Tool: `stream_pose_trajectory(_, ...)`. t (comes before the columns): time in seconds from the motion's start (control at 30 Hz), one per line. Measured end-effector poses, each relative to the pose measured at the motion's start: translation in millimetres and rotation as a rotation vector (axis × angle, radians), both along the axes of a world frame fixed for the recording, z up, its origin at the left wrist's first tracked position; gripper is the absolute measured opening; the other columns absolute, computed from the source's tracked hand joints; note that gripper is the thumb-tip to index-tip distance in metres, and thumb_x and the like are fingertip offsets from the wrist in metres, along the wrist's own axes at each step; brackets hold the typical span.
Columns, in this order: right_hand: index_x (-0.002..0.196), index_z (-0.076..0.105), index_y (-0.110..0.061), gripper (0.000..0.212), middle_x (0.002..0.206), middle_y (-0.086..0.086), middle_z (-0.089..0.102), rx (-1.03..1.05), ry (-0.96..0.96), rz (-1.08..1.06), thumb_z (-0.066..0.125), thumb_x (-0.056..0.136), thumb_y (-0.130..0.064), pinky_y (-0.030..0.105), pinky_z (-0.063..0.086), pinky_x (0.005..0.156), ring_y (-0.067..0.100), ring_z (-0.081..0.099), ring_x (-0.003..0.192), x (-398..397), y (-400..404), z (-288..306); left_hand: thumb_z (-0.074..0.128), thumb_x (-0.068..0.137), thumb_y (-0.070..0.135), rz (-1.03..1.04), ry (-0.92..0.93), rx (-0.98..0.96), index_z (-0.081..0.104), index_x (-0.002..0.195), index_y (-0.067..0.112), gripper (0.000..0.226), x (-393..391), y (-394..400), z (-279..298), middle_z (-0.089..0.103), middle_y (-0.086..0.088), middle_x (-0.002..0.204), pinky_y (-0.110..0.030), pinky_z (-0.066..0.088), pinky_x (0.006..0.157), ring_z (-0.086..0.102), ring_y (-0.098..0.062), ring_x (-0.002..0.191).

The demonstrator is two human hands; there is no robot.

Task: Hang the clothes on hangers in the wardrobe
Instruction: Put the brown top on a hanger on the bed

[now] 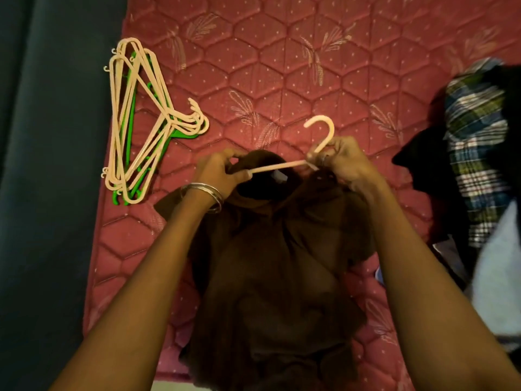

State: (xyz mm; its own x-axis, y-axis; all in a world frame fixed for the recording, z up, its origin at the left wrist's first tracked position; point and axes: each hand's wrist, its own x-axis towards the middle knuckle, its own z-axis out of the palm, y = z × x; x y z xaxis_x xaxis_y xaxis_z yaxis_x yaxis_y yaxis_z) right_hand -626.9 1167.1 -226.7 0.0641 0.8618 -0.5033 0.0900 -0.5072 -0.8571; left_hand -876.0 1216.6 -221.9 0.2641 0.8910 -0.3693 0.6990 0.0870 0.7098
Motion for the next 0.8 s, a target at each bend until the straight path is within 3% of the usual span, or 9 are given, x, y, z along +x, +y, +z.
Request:
stream_pose_trajectory(0.07, 0.072, 0.063, -0.011, 0.015, 0.048, -0.013, 0.06, 0.042, -0.112, -0.043, 0.07, 0.085, -0.008, 0.017, 0.038, 0.049, -0.001, 0.049, 0.047, -5, 16, -7, 0.077, 0.075, 0.015, 0.009, -0.052, 0.064, 0.066, 0.111, 0.024, 0.039, -5, -8, -8, 0.048, 0.013, 0.071, -0.023, 0.043, 0.064, 0.051, -0.011, 0.068)
stream_pose_trajectory(0.2, 0.076, 0.059, -0.017, 0.017, 0.055, -0.011, 0.064, 0.124, -0.326, 0.045, 0.072, 0.085, -0.023, 0.027, 0.042, 0.059, -0.003, 0.053, 0.053, -16, 44, -19, 0.069, 0.083, 0.006, 0.455, -0.443, 0.029, 0.061, 0.111, 0.019, 0.032, -13, -25, -16, 0.05, 0.012, 0.065, -0.013, 0.046, 0.061, 0.048, 0.003, 0.058)
stream_pose_trajectory(0.27, 0.096, 0.061, -0.016, 0.023, 0.08, -0.006, 0.069, 0.182, -0.513, -0.083, 0.066, 0.088, -0.036, 0.031, 0.042, 0.081, 0.007, 0.061, 0.084, -24, 47, -24, 0.067, 0.086, 0.01, 0.635, -0.444, -0.015, 0.061, 0.107, 0.021, 0.024, -17, -36, -28, 0.058, 0.014, 0.063, -0.024, 0.053, 0.058, 0.055, -0.003, 0.058)
stream_pose_trajectory(0.33, 0.115, 0.057, -0.017, 0.036, 0.107, -0.005, 0.066, 0.129, -0.712, -0.182, 0.058, 0.091, -0.044, 0.037, 0.026, 0.095, 0.018, 0.047, 0.116, -31, 35, -32, 0.069, 0.084, 0.017, 0.695, -0.259, -0.046, 0.065, 0.103, 0.017, 0.019, -26, -56, -48, 0.061, 0.003, 0.069, -0.036, 0.055, 0.064, 0.056, -0.012, 0.06)
stream_pose_trajectory(0.43, 0.125, 0.051, -0.012, 0.047, 0.127, 0.008, 0.056, -0.127, -0.835, -0.429, 0.055, 0.092, -0.046, 0.049, 0.029, 0.1, 0.029, 0.039, 0.126, -36, -17, -41, 0.076, 0.078, 0.028, 0.513, 0.059, -0.088, 0.068, 0.099, 0.011, 0.029, -42, -105, -74, 0.066, -0.011, 0.083, -0.043, 0.053, 0.079, 0.06, -0.022, 0.077)
stream_pose_trajectory(0.57, 0.117, 0.05, -0.01, 0.067, 0.123, 0.021, 0.049, -0.516, -0.932, -0.503, 0.06, 0.078, -0.063, 0.051, 0.04, 0.088, 0.04, 0.044, 0.117, -72, -131, -64, 0.067, 0.075, 0.058, -0.011, 0.498, -0.232, 0.04, 0.138, 0.025, 0.076, -43, -168, -87, 0.051, -0.007, 0.126, -0.047, 0.045, 0.092, 0.049, -0.031, 0.117)
stream_pose_trajectory(0.67, 0.129, 0.04, -0.007, 0.081, 0.127, 0.025, 0.048, -0.674, -0.835, -0.396, 0.07, 0.073, -0.059, 0.052, 0.041, 0.09, 0.042, 0.044, 0.119, -95, -194, -76, 0.062, 0.088, 0.03, -0.14, 0.539, -0.191, 0.001, 0.149, 0.038, 0.087, -39, -186, -87, 0.051, -0.007, 0.129, -0.047, 0.048, 0.09, 0.057, -0.03, 0.11)
stream_pose_trajectory(0.73, 0.134, 0.039, -0.002, 0.067, 0.128, 0.026, 0.052, -0.538, -0.7, -0.38, 0.068, 0.086, -0.038, 0.046, 0.04, 0.093, 0.042, 0.049, 0.119, -90, -204, -82, 0.055, 0.088, 0.015, -0.213, 0.464, -0.145, -0.014, 0.14, 0.052, 0.094, -42, -188, -87, 0.052, -0.008, 0.116, -0.047, 0.05, 0.085, 0.061, -0.032, 0.097)
stream_pose_trajectory(0.8, 0.129, 0.045, 0.0, 0.052, 0.117, 0.025, 0.059, -0.239, -0.602, -0.45, 0.061, 0.086, -0.026, 0.043, 0.045, 0.088, 0.04, 0.058, 0.107, -81, -211, -78, 0.05, 0.087, 0.014, -0.354, 0.472, -0.161, -0.011, 0.139, 0.053, 0.089, -51, -186, -79, 0.052, -0.008, 0.115, -0.045, 0.05, 0.088, 0.059, -0.033, 0.099)
